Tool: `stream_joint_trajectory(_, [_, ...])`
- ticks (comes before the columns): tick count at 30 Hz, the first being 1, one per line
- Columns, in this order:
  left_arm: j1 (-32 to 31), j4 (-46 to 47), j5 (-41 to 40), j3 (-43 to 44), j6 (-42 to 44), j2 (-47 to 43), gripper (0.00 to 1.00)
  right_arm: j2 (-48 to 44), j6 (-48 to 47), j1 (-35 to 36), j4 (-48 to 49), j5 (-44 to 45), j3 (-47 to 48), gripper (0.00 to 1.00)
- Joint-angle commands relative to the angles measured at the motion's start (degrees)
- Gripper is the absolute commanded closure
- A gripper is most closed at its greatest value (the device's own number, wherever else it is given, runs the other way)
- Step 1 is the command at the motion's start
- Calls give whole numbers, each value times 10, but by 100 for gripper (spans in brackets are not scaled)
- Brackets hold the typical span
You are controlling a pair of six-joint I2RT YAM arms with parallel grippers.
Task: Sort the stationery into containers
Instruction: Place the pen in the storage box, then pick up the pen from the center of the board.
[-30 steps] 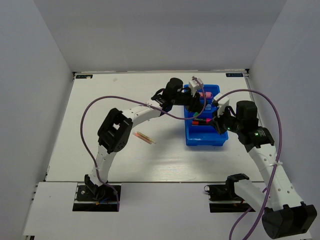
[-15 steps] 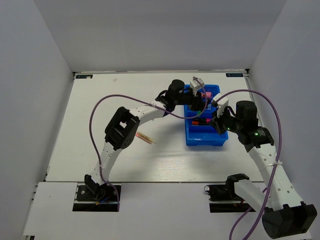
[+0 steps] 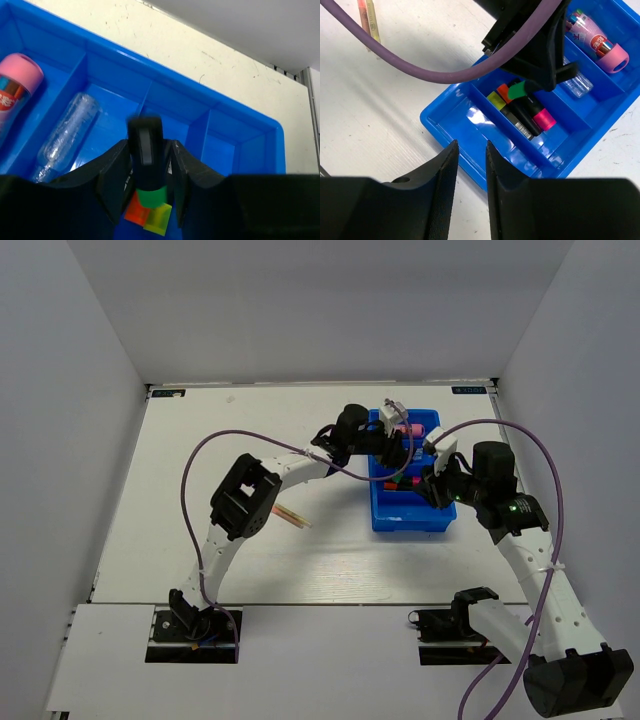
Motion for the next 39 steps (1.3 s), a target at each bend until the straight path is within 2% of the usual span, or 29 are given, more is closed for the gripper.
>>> stream_joint_trajectory(1, [-6,7,1,-11,-2,-32,50,-8,-5,-6,0,-10,0,68])
stream_joint_trajectory(7, [-11,6,-4,-12,-1,-43,39,-10,-4,-10,0,-13,1,66])
stream_joint_trajectory(10, [-13,16,-2,-10,-8,-55,41,-14,-10,-16,-11,-28,8,66])
stream_joint_trajectory(11, [-13,23,0,-11,-25,-70,43,-15,-12,-16,-20,-32,10,75])
stream_joint_trajectory(13, [-11,48,1,-23,-38,-85,54,-16,-19,-19,-39,-61,25,97])
stream_joint_trajectory(14, [-9,49,-18,-34,-52,-118,75,-15,-25,-20,-50,-81,36,100])
stream_joint_trajectory(16, [-1,43,-39,-63,-74,-167,100,-11,-33,-19,-68,-114,42,100])
stream_joint_trajectory(17, [14,20,-95,-119,-102,-210,100,-8,-34,-20,-72,-139,45,100])
stream_joint_trajectory(18, [20,2,-113,-120,-116,-235,100,-4,-28,-17,-74,-139,45,100])
stream_joint_trajectory(19, [29,-25,-137,-170,-171,-287,100,6,-23,-16,-72,-142,43,100])
stream_joint_trajectory(20, [47,-118,-215,-180,-187,-334,100,19,-19,-16,-72,-144,46,100])
stream_joint_trajectory(22, [78,-358,-264,-198,-223,-393,98,45,-33,-9,-101,-182,81,83])
stream_joint_trajectory(23, [101,-407,-306,-208,-225,-411,82,114,-45,-3,-143,-189,98,78])
stream_joint_trajectory(24, [123,-495,-328,-262,-205,-471,69,141,-48,21,-179,-196,132,71])
stream_joint_trajectory(25, [142,-512,-344,-288,-195,-491,54,191,-43,35,-192,-187,162,69])
stream_joint_trajectory(26, [153,-522,-347,-315,-169,-514,20,231,-35,48,-177,-173,171,66])
stream_joint_trajectory(27, [187,-548,-347,-366,-162,-585,11,245,-11,83,-160,-131,177,59])
stream_joint_trajectory(29, [211,-557,-345,-462,-142,-652,0,307,15,156,-105,-64,182,54])
stream_joint_trajectory(30, [221,-560,-342,-482,-128,-692,0,345,36,175,-96,-24,200,54])
stream_joint_trajectory(31, [254,-569,-344,-498,-119,-708,0,368,51,224,-97,-9,233,46])
stream_joint_trajectory(32, [264,-569,-342,-546,-113,-745,0,391,58,241,-103,39,250,44])
stream_joint_trajectory(33, [285,-571,-345,-559,-108,-779,0,458,70,255,-113,57,291,44])
stream_joint_trajectory(34, [296,-573,-361,-571,-108,-809,0,481,75,269,-117,68,328,40])
stream_joint_trajectory(35, [296,-570,-391,-601,-106,-826,0,497,78,313,-117,115,357,40])
stream_joint_trajectory(36, [297,-570,-403,-610,-111,-840,0,549,81,325,-113,130,372,40])
stream_joint_trajectory(37, [299,-569,-423,-623,-115,-885,0,562,84,346,-109,139,416,40])
stream_joint_trajectory(39, [308,-573,-460,-635,-122,-909,0,613,102,381,-100,163,447,47])
